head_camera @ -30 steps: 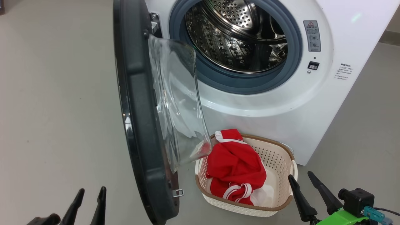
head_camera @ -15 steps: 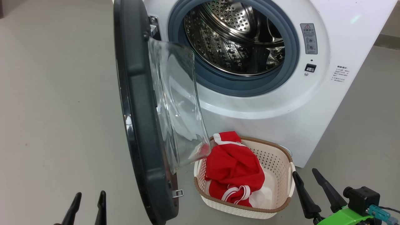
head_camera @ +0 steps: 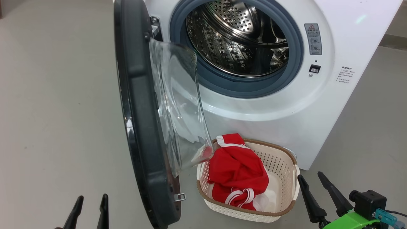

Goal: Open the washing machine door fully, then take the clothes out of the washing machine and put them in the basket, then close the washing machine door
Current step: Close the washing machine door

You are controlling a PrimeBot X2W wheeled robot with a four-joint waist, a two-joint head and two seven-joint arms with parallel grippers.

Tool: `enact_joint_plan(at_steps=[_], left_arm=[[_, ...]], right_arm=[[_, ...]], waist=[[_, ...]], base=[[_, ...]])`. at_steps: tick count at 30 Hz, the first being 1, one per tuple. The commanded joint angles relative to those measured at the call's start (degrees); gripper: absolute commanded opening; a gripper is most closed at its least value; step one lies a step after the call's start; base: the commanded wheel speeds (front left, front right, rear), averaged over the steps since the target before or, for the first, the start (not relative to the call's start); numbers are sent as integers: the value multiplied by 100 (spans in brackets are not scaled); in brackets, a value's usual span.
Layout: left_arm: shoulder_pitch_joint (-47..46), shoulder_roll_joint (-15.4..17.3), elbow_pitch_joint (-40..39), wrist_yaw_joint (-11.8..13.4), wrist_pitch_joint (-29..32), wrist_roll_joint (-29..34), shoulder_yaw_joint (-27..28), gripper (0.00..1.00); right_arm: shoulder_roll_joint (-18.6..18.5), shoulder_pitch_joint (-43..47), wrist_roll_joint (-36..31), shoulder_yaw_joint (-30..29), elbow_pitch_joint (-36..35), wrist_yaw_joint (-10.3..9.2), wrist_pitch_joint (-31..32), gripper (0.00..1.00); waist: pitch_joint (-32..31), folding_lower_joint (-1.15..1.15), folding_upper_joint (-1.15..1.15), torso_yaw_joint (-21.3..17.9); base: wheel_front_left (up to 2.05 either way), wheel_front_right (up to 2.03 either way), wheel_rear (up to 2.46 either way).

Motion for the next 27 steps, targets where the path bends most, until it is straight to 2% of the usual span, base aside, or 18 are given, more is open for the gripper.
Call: enact_joint_plan(at_steps=[1,4,5,6,9,10,13,18,21,24,27], left_arm=[[-95,63,-151,-32,-70,-29,191,100],[-122,21,-185,-32,-70,-253,208,100],[-132,14,-203,-32,-70,-342,204,84],[-141,7,-222,-32,-70,-449,188,58],[-168,9,-264,-32,-70,-900,97,4],[-175,14,-266,-32,-70,-1079,69,0],[-226,59,-303,-32,-70,-1709,-2,0],[-356,116,-479,-32,-70,-3417,-64,0],[-409,284,-697,-32,-70,-4563,-204,0],[-420,589,-998,-32,-38,-5691,-408,0],[-382,906,-1312,-32,265,-6566,-571,0]], right_arm=[[-57,-16,-21,110,-119,37,-37,100],[-48,-15,-26,110,-115,37,-37,100],[-44,-16,-27,110,-114,37,-37,100],[-40,-16,-27,110,-112,37,-37,100],[-31,-17,-27,113,-106,37,-37,100],[-28,-19,-26,112,-104,37,-37,100],[-25,-22,-22,109,-102,37,-37,100],[-9,-37,-28,97,-106,37,-37,100],[4,-49,-35,86,-113,37,-37,100],[5,-59,-37,79,-121,37,-37,100],[5,-71,-37,70,-125,37,-37,100]], waist=[[0,0,0,0],[2,0,0,-6],[3,0,0,-8],[3,0,0,-11],[6,0,0,-28],[8,0,0,-37],[19,0,0,-59],[60,0,0,-103],[97,0,0,-129],[129,0,0,-156],[158,0,0,-182]], base=[[0,0,0],[0,0,0],[0,0,0],[0,0,0],[0,0,0],[0,0,0],[0,0,0],[0,0,0],[0,0,0],[0,0,0],[0,0,0]])
